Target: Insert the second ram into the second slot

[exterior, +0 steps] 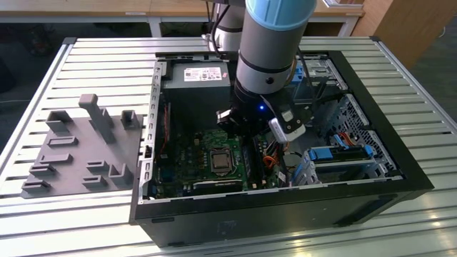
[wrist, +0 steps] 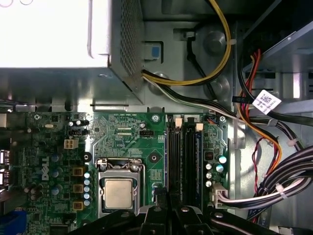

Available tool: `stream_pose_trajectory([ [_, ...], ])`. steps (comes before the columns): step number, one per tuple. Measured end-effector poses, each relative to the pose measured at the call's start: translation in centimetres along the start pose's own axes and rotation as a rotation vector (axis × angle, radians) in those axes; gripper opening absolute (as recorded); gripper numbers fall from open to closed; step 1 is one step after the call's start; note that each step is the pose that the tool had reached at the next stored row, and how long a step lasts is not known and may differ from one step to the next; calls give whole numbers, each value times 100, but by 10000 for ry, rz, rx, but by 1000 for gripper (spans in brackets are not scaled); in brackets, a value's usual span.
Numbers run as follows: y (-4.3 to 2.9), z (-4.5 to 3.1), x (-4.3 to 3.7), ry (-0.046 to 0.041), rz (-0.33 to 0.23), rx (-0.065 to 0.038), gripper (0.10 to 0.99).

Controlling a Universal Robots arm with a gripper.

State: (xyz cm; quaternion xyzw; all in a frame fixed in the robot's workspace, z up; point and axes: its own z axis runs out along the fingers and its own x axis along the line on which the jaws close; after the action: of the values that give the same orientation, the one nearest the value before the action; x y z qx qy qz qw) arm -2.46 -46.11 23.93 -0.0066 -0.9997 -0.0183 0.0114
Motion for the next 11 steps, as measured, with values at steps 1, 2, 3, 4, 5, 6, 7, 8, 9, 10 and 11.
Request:
stream_pose_trajectory([
  [1,0,0,-1,0,0,1,133],
  [2,0,0,-3,0,0,0,133],
  [3,0,1,-6,-1,-1,-1,133],
  [4,0,1,-9,-1,-1,-1,133],
  [5,0,1,-11,-1,-1,-1,133],
  [6,0,1,-14,-1,-1,-2,133],
  [7,0,2,-17,-1,-1,-2,133],
  [8,0,2,-20,-1,-1,-1,133],
  [9,0,2,-23,0,-1,-1,133],
  [10,0,3,-27,-1,-1,-1,133],
  [11,0,3,-29,-1,0,-2,133],
])
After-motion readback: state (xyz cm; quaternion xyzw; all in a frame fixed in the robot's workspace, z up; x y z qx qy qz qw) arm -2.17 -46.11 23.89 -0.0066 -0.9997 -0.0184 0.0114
